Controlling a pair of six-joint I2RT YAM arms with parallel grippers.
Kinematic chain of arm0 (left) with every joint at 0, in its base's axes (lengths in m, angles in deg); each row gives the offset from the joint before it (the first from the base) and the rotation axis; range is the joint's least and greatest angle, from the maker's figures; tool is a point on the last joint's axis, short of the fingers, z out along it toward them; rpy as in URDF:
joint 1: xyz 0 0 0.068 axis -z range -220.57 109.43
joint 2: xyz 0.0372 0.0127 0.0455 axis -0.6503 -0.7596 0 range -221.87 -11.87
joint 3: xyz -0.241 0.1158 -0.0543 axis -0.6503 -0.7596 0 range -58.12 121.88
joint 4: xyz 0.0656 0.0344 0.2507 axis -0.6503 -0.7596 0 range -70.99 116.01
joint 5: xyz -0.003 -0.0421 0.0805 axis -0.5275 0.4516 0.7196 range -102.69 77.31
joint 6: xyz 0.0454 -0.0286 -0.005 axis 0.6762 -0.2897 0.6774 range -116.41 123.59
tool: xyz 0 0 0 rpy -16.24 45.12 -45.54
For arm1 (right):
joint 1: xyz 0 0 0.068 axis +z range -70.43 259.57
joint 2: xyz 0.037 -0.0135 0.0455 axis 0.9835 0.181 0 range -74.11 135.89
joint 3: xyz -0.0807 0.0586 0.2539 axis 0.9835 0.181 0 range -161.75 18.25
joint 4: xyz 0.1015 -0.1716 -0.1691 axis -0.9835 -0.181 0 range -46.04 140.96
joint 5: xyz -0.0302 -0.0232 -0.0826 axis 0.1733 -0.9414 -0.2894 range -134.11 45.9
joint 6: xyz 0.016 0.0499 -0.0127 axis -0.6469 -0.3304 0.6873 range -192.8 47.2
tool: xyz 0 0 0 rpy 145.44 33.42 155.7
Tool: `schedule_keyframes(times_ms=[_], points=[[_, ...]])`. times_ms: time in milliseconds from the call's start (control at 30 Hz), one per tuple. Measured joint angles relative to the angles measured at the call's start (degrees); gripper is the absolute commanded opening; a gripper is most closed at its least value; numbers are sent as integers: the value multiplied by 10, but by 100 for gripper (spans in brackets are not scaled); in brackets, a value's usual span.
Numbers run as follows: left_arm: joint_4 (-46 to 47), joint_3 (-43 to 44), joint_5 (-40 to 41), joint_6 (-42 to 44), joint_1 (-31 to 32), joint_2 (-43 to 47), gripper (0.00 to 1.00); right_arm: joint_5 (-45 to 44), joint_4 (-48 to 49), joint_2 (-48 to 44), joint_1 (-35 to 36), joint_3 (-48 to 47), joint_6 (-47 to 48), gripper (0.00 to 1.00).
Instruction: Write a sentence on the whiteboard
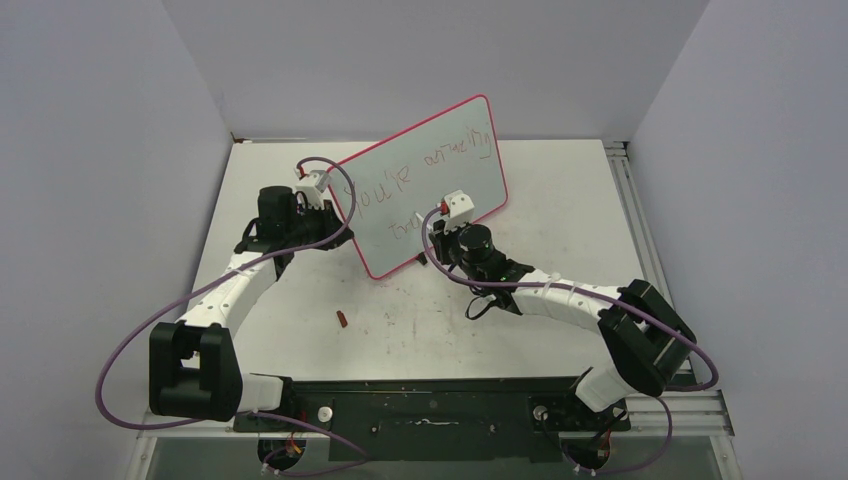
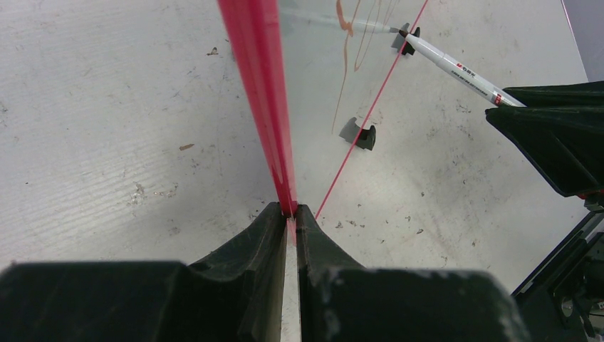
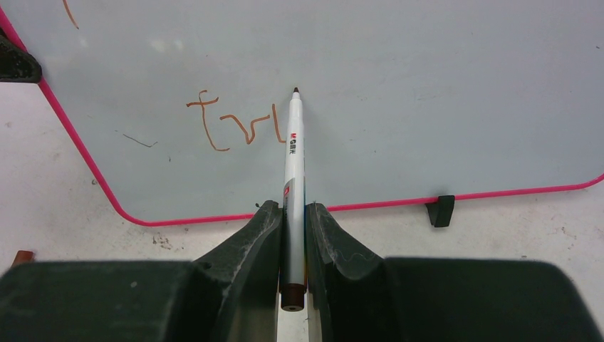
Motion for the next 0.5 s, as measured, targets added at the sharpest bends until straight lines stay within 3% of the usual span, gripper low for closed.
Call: schedule_keyframes(times_ms=[500], points=[[0, 0, 0, 0, 0, 0, 7, -3, 4, 0, 0, 34, -7, 5]])
